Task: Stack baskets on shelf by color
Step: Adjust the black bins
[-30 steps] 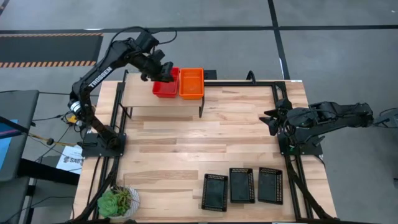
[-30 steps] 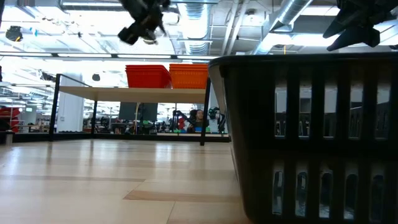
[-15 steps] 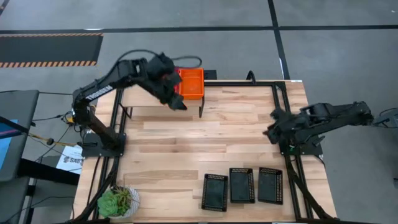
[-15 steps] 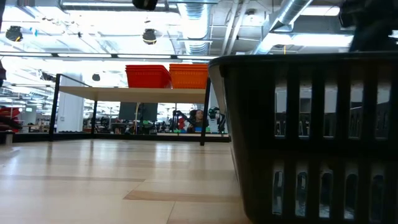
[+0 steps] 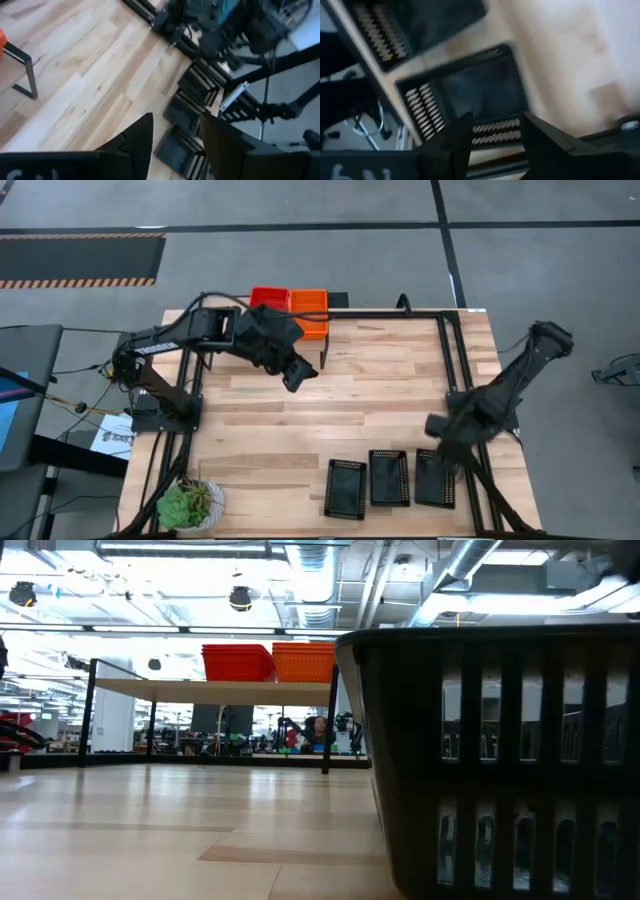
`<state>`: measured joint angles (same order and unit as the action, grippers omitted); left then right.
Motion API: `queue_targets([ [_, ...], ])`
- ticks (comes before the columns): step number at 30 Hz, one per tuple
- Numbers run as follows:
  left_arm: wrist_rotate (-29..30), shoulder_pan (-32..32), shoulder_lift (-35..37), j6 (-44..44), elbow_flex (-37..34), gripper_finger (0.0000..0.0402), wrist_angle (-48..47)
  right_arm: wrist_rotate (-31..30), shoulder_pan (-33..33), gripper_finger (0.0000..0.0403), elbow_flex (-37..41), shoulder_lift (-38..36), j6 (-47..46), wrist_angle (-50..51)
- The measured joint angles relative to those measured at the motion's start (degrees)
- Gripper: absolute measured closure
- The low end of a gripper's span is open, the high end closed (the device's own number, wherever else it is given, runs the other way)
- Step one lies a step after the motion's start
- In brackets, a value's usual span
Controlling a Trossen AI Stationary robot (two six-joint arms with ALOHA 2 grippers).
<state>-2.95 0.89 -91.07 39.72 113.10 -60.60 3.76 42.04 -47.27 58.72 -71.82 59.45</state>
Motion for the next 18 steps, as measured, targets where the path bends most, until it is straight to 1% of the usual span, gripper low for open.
queue_targets([
  [4,1.9,-1.4,0.0,3.0,0.0,0.0253,0.7,-1.2,8.7,0.0233,0.0,3.9,-7.3,-5.4],
  [8,2.7,-2.7,0.0,3.7,0.0,0.0253,1.0,-4.7,13.0,0.0259,0.0,11.2,-12.6,-6.5],
  [12,3.0,-3.6,0.1,3.1,0.0,0.0253,1.8,-5.2,12.9,0.0288,0.0,18.6,-14.1,-7.0],
  [15,2.9,-4.3,0.4,3.0,0.0,0.0253,1.8,-5.3,10.7,0.0305,0.0,23.4,-12.3,-9.0],
  [18,0.9,-5.0,1.1,1.9,0.0,0.0253,1.5,-5.3,7.9,0.0316,0.0,27.6,-9.9,-12.2],
])
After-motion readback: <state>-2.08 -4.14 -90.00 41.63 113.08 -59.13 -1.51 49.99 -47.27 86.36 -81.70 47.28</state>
